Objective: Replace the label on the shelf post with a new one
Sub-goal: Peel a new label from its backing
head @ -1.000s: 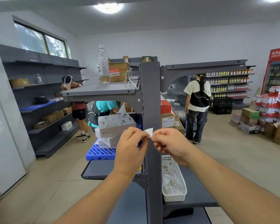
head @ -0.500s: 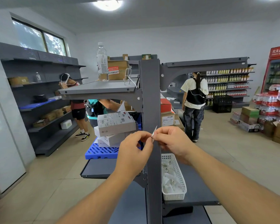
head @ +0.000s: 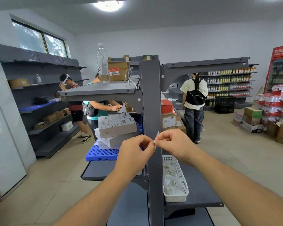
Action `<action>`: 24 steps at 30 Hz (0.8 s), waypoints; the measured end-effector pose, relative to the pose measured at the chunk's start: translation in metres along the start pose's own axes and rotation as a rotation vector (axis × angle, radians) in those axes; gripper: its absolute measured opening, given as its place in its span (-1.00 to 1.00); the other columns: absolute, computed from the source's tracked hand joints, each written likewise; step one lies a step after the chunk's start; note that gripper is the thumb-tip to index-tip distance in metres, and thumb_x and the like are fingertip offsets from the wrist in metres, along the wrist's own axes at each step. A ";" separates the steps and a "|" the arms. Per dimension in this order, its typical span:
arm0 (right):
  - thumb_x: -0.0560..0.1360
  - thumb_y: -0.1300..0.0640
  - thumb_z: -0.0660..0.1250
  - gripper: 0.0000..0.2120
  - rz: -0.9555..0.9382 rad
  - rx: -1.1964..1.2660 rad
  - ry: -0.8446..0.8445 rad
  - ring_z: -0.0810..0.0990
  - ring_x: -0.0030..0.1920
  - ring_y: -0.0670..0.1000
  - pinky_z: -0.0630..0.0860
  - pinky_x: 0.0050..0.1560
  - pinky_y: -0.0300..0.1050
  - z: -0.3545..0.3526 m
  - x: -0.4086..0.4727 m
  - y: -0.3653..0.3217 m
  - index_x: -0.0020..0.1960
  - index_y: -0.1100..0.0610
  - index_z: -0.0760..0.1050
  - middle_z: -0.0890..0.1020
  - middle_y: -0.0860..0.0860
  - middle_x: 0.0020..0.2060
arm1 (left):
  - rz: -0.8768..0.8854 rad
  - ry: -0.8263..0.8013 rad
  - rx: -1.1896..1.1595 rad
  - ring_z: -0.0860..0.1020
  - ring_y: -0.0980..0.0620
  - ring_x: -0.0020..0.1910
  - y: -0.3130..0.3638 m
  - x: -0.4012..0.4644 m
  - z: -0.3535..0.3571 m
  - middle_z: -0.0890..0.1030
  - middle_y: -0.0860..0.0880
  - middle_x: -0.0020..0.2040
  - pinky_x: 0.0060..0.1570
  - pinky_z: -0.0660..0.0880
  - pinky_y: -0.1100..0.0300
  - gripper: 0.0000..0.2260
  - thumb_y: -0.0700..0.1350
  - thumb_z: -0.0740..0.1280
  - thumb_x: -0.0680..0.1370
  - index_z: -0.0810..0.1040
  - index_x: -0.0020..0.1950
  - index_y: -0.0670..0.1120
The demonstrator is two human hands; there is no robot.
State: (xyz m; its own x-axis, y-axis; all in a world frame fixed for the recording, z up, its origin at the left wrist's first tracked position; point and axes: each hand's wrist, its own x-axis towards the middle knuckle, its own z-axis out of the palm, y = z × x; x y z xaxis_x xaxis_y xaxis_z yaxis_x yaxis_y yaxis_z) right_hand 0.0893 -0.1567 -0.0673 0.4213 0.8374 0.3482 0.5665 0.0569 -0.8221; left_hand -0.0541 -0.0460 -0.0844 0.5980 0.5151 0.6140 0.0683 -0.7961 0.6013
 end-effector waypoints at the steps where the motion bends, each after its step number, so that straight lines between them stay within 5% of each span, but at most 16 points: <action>1: 0.54 0.21 0.42 -0.84 -0.003 -0.016 0.000 0.32 -0.39 -0.07 0.35 -0.33 -0.28 0.000 0.000 0.000 -0.19 0.16 0.72 0.43 0.01 -0.43 | -0.006 -0.009 0.008 0.57 0.20 -0.30 0.000 0.000 0.000 0.67 0.16 -0.31 -0.30 0.48 0.38 -0.90 -0.08 0.42 0.54 0.74 -0.11 0.03; 12: 0.55 0.16 0.39 -0.84 -0.038 -0.298 -0.087 0.36 -0.43 -0.10 0.44 -0.31 -0.29 -0.009 -0.001 -0.002 -0.20 0.08 0.66 0.42 -0.06 -0.49 | -0.043 -0.136 0.106 0.55 0.30 -0.31 -0.001 0.003 -0.001 0.65 0.19 -0.32 -0.31 0.39 0.47 -0.92 0.01 0.44 0.51 0.73 -0.11 0.06; 24: 0.54 0.12 0.40 -0.84 -0.051 -0.340 -0.075 0.40 -0.44 -0.10 0.48 -0.31 -0.25 -0.010 -0.004 0.001 -0.23 0.00 0.61 0.46 -0.08 -0.49 | -0.031 -0.144 0.169 0.62 0.13 -0.24 0.005 0.002 0.002 0.70 0.10 -0.27 -0.20 0.57 0.18 -0.89 -0.01 0.40 0.52 0.72 -0.11 0.04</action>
State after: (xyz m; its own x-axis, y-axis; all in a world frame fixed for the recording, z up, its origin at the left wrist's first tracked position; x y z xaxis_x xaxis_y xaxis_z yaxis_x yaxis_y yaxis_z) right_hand 0.0948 -0.1654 -0.0649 0.3400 0.8766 0.3406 0.7946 -0.0740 -0.6026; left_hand -0.0515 -0.0498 -0.0812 0.7004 0.4994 0.5100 0.2145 -0.8287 0.5169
